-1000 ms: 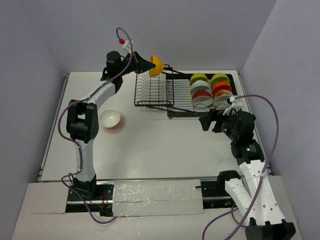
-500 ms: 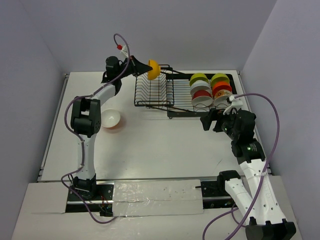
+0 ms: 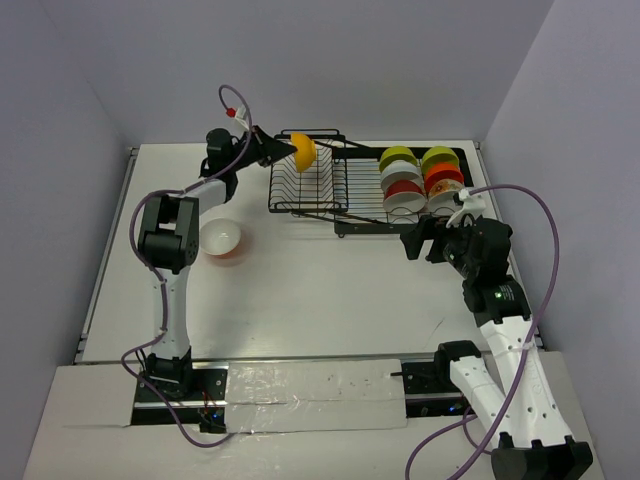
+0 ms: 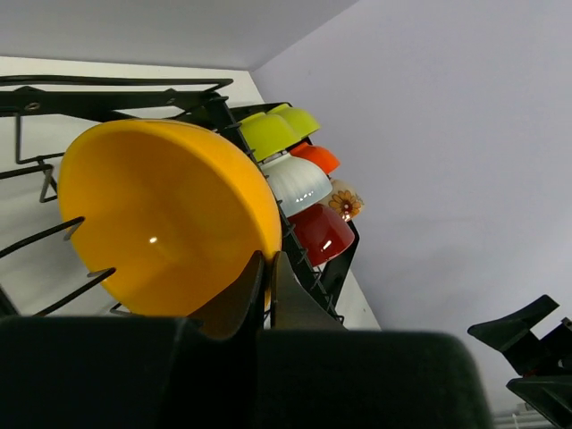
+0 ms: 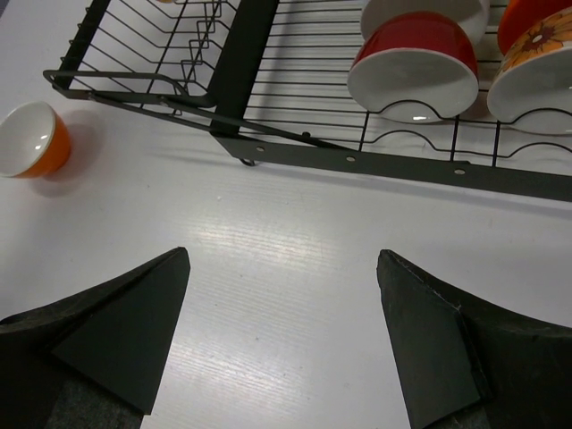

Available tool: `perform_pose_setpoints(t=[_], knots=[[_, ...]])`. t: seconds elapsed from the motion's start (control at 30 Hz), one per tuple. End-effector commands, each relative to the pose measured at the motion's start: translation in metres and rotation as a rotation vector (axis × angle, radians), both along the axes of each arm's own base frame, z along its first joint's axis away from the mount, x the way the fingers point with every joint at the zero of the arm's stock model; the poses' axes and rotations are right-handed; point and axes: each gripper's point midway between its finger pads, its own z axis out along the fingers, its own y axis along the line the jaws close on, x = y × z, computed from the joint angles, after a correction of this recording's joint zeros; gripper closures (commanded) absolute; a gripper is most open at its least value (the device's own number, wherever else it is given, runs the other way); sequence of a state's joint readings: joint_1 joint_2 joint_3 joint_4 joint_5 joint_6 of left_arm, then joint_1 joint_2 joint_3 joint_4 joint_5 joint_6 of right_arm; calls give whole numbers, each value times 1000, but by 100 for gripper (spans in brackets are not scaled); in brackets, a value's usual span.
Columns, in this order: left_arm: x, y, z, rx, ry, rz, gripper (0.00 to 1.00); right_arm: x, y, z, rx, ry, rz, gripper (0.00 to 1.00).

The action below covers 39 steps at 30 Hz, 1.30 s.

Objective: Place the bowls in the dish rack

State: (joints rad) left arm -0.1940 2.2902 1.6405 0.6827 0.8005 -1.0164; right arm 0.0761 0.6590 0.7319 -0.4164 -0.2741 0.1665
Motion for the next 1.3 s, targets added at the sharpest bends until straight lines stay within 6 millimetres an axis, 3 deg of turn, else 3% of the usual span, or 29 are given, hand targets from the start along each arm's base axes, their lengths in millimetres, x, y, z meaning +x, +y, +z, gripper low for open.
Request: perform_pose_setpoints(t=[0.0, 0.57, 0.9, 1.03, 1.2, 1.27], knots=[[10, 23, 7, -38, -37, 61, 100, 2, 3, 27, 13, -62, 11, 7], [13, 56, -29, 5, 108, 203, 93, -1, 5, 32, 27, -65, 14, 7], [10, 61, -39, 17, 148, 212, 88, -2, 7, 33, 35, -64, 21, 7], [8, 63, -42, 18, 161, 217, 74, -3, 6, 34, 29, -65, 20, 7], [5, 69, -33, 33, 150, 236, 53, -3, 6, 33, 28, -64, 21, 7], [6, 77, -27, 39, 139, 256, 49, -3, 6, 34, 28, -66, 21, 7]])
